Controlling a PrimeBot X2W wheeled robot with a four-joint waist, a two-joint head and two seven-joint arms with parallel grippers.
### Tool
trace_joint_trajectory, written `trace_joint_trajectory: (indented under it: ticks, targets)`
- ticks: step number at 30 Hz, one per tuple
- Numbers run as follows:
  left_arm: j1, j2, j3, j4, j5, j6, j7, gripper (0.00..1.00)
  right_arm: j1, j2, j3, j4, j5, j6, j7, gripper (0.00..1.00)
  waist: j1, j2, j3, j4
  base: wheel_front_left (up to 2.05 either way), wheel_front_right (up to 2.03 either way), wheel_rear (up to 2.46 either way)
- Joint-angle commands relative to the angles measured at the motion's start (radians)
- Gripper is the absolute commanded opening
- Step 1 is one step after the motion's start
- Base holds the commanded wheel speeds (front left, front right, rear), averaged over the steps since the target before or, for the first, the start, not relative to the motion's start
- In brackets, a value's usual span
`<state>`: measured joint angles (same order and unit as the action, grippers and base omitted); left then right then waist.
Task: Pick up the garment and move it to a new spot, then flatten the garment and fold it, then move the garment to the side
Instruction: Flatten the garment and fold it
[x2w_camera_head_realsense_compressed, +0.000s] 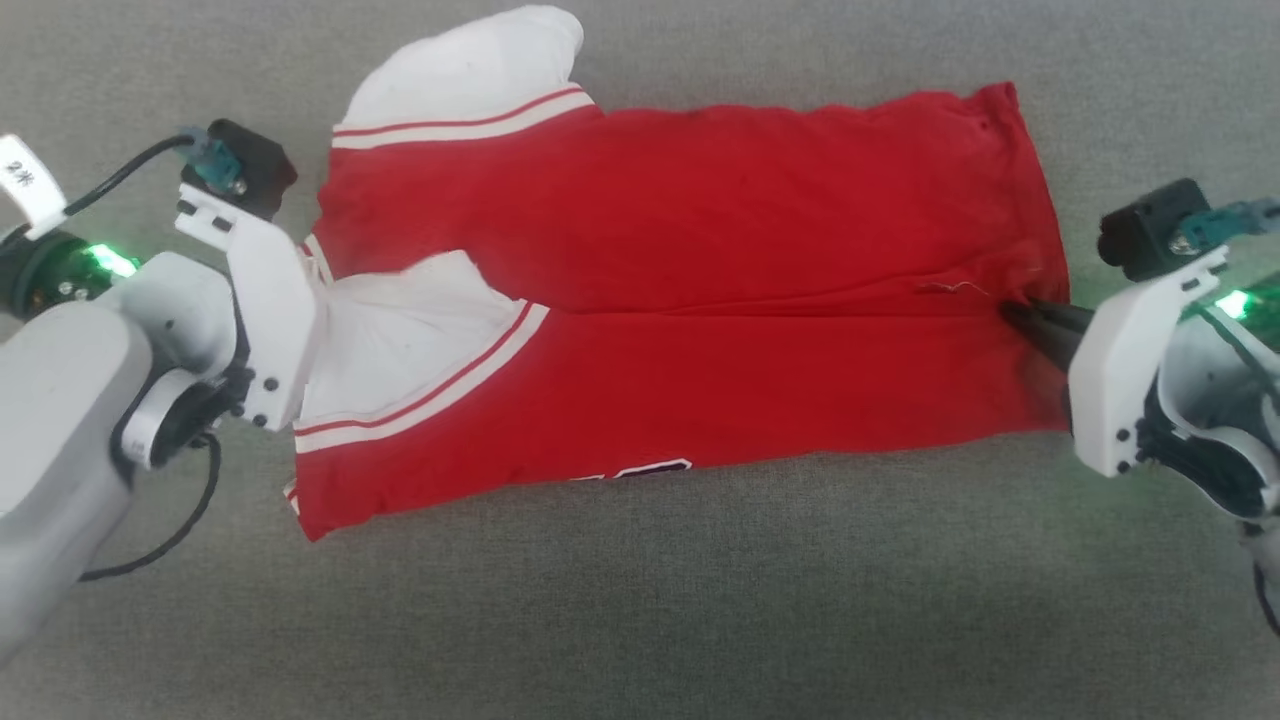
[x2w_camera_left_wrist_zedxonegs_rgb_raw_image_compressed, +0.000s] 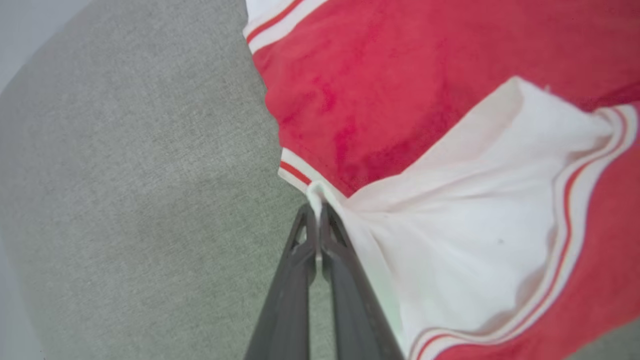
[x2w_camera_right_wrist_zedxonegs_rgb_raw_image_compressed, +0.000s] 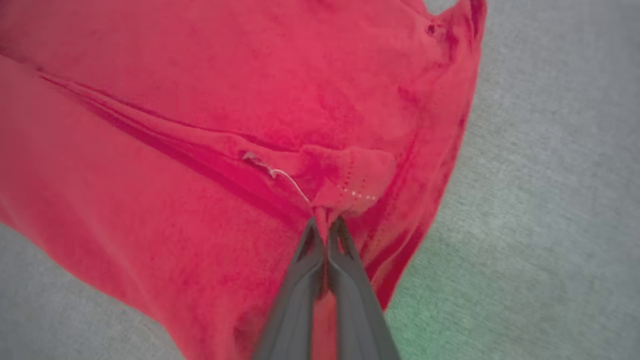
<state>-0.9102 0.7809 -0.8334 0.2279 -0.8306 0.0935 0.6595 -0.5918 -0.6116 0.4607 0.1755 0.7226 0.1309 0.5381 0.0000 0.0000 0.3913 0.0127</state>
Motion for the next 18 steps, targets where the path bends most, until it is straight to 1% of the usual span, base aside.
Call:
trace_joint_trajectory:
  ticks: [1, 5, 9, 10, 11, 12, 13, 14, 18]
  targets:
    - [-0.012, -0.007, -0.004, 0.019, 0.001, -0.008, -0.004, 0.00, -0.011, 0.005, 0.008, 0.011, 0.009, 0.000, -0.005, 0.00, 0.0000, 0.0000, 0.012, -0.003, 0.00, 0.00, 0.00]
    - [-0.043, -0.071, -0.013, 0.145, -0.013, -0.054, -0.021, 0.00, -0.054, 0.021, 0.053, 0.089, 0.027, 0.000, -0.025, 0.00, 0.0000, 0.0000, 0.029, -0.003, 0.00, 0.00, 0.00]
    - [-0.054, -0.124, -0.016, 0.258, -0.045, -0.085, -0.010, 0.00, -0.090, 0.037, 0.096, 0.154, 0.045, 0.000, -0.045, 0.00, 0.0000, 0.0000, 0.033, -0.005, 0.00, 0.00, 0.00]
    - [-0.057, -0.132, -0.015, 0.282, -0.056, -0.090, -0.006, 0.05, -0.100, 0.039, 0.104, 0.168, 0.049, 0.000, -0.048, 0.05, 0.0000, 0.0000, 0.032, -0.006, 0.00, 0.00, 0.00]
    - [-0.062, -0.142, -0.010, 0.303, -0.068, -0.090, -0.004, 0.23, -0.107, 0.042, 0.109, 0.183, 0.055, -0.001, -0.051, 0.33, 0.0000, 0.0000, 0.030, -0.007, 0.00, 0.00, 0.00]
    - [-0.068, -0.149, -0.005, 0.321, -0.075, -0.090, -0.002, 0.38, -0.114, 0.044, 0.112, 0.193, 0.061, -0.001, -0.053, 0.47, 0.0000, 0.0000, 0.027, -0.007, 0.00, 0.00, 0.00]
    - [-0.072, -0.153, -0.002, 0.334, -0.076, -0.092, 0.000, 0.69, -0.120, 0.046, 0.114, 0.203, 0.066, -0.001, -0.056, 0.84, 0.0000, 0.0000, 0.022, -0.008, 0.00, 0.00, 0.00]
    - [-0.077, -0.156, -0.002, 0.342, -0.075, -0.096, 0.001, 1.00, -0.124, 0.045, 0.114, 0.211, 0.069, -0.001, -0.062, 1.00, 0.0000, 0.0000, 0.015, -0.007, 0.00, 0.00, 0.00]
    - [-0.095, -0.159, 0.004, 0.334, -0.081, -0.103, -0.005, 1.00, -0.125, 0.038, 0.097, 0.212, 0.080, 0.000, -0.115, 1.00, 0.0000, 0.0000, -0.011, 0.000, 0.00, 0.00, 0.00]
